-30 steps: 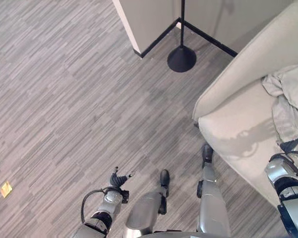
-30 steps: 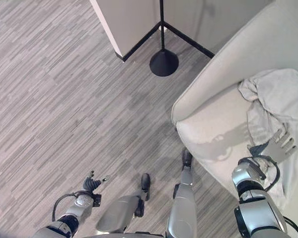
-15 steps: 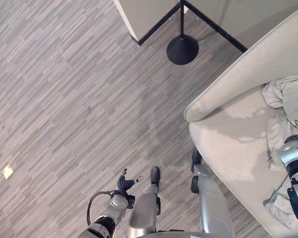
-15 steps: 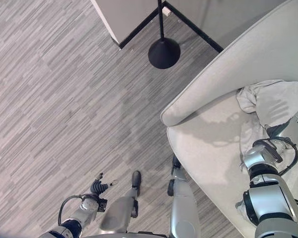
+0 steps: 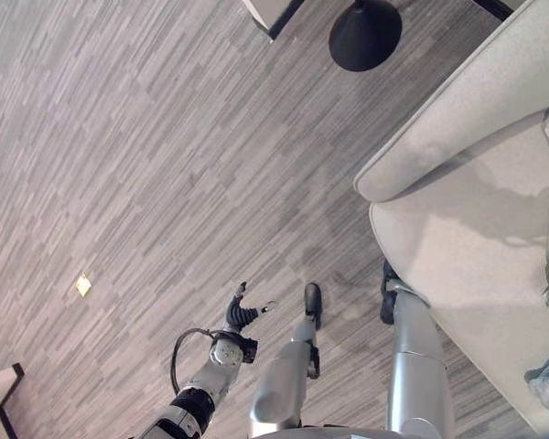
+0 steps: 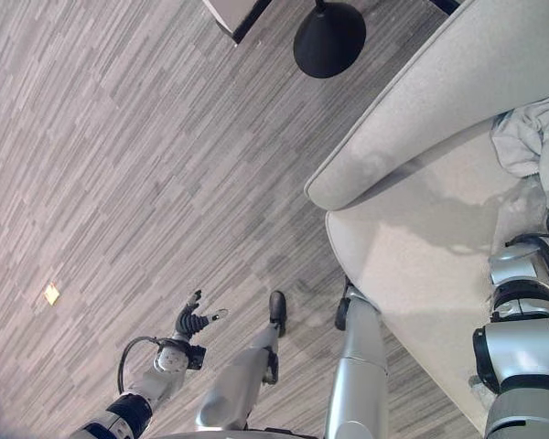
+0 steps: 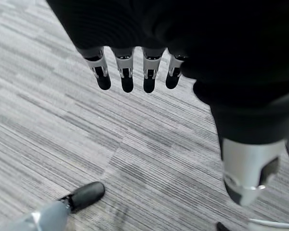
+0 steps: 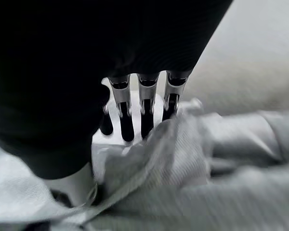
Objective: Hang the clothes on the sofa on the clothes rack.
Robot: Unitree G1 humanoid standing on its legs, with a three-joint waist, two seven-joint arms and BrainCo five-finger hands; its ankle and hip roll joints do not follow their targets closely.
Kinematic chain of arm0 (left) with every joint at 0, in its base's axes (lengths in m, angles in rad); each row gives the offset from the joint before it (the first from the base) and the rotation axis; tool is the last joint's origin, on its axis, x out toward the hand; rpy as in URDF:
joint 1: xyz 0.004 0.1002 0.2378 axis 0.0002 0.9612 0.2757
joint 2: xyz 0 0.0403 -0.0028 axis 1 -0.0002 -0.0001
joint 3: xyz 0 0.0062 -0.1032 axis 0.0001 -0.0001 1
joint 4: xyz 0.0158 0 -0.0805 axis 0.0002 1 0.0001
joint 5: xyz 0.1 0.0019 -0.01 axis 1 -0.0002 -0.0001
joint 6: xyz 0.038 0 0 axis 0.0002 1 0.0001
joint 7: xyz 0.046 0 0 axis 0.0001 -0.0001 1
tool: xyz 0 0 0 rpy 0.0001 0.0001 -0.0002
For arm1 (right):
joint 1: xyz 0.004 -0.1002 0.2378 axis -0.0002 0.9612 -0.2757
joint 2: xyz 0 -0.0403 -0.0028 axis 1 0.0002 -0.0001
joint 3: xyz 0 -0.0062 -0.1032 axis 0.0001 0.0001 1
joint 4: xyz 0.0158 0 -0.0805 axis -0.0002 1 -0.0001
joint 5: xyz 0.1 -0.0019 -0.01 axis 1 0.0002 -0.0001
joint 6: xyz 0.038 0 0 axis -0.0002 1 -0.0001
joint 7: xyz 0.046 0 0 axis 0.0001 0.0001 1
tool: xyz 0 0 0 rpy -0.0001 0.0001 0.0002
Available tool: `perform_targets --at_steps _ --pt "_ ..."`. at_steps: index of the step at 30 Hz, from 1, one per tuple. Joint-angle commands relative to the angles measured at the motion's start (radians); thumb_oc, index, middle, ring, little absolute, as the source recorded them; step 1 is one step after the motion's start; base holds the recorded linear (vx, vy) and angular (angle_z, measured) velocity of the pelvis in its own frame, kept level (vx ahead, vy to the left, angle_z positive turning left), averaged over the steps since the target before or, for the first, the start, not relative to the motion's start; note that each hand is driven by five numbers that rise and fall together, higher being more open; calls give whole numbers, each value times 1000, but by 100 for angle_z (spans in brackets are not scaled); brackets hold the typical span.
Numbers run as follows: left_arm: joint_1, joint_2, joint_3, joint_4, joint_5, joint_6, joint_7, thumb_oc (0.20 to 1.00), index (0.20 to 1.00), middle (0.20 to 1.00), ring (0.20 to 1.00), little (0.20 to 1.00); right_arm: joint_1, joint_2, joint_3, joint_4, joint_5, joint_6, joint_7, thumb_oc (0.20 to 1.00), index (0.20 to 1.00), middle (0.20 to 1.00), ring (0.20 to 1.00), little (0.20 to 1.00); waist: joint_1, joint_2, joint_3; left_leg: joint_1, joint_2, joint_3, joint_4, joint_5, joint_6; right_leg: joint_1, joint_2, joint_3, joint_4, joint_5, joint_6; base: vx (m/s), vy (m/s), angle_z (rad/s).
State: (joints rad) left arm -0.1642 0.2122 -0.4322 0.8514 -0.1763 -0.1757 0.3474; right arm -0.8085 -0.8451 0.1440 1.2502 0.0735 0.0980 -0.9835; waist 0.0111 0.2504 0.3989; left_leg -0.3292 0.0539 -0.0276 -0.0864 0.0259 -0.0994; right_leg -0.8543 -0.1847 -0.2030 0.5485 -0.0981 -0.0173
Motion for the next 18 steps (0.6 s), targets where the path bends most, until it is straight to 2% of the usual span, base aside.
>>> perform_targets --at_steps 1,2,3,4,5,9,11,13,14,16,17,18 --pt "-4 27 -14 60 -18 3 27 1000 1000 1000 1000 1000 24 15 -19 59 143 -70 13 812 812 812 812 812 1 -18 14 84 52 23 -1 19 -21 3 -12 36 46 12 129 21 -37 2" --pt "-2 28 -11 61 -22 3 27 1000 1000 1000 1000 1000 25 24 -28 57 180 -86 25 727 727 727 727 727 -1 -17 17 81 52 24 -1 17 -22 -3 -12 36 51 12 128 22 -39 -2" --pt "2 32 -5 59 -25 3 30 1000 1000 1000 1000 1000 31 42 -38 57 226 -102 48 570 570 570 570 570 -4 -17 21 77 51 25 -1 15 -23 -9 -11 37 55 11 129 22 -41 0" --pt "7 38 4 57 -30 5 22 1000 1000 1000 1000 1000 49 72 -38 49 291 -125 103 200 200 200 200 200 -10 -20 27 72 51 28 -1 11 -24 -21 -12 41 63 11 127 30 -39 -2" --pt "8 42 7 56 -28 11 16 1000 1000 1000 1000 1000 71 110 -25 45 318 -129 135 200 200 200 200 200 -19 -24 33 71 53 33 -1 10 -25 -25 -13 40 69 12 125 0 0 0" --pt "1 39 2 70 -15 18 20 1000 1000 1000 1000 1000 100 180 -20 39 340 -145 133 200 200 200 200 200 -31 -33 36 76 53 34 -1 8 -24 -23 -10 38 74 15 123 10 -6 -2" --pt "-16 37 3 87 7 25 36 1000 1000 1000 1000 1000 131 245 -8 22 348 -163 135 200 200 200 200 200 -41 -41 37 87 57 34 -1 2 -23 -15 -5 35 73 18 120 24 -16 -5" --pt "-15 38 4 87 7 25 37 1000 1000 1000 1000 1000 133 247 -8 20 347 -162 134 200 200 200 200 200 -41 -42 37 88 57 33 -1 2 -23 -15 -5 34 73 17 120 5 -12 3" --pt "-25 36 19 98 7 27 54 1000 1000 1000 1000 1000 170 307 -15 -5 357 -182 125 200 200 200 200 200 -50 -51 37 102 62 30 -1 -6 -23 -7 -4 32 72 21 120 13 -27 4" --pt "-25 37 25 103 7 26 61 1000 1000 1000 1000 1000 185 325 -18 -19 367 -193 124 200 200 200 200 200 -52 -55 36 107 64 31 -1 -8 -22 -3 -4 31 72 24 122 6 -12 6" --pt "-19 34 33 101 15 32 73 1000 1000 1000 1000 1000 225 383 -22 -65 384 -213 118 200 200 200 200 200 -58 -66 36 121 69 35 -1 -13 -22 12 -4 28 64 29 122 1 11 7" --pt "-18 33 34 105 21 34 76 1000 1000 1000 1000 1000 238 401 -25 -84 396 -224 116 200 200 200 200 200 -60 -69 34 126 71 38 -1 -15 -22 19 -3 27 59 32 123 5 14 6"
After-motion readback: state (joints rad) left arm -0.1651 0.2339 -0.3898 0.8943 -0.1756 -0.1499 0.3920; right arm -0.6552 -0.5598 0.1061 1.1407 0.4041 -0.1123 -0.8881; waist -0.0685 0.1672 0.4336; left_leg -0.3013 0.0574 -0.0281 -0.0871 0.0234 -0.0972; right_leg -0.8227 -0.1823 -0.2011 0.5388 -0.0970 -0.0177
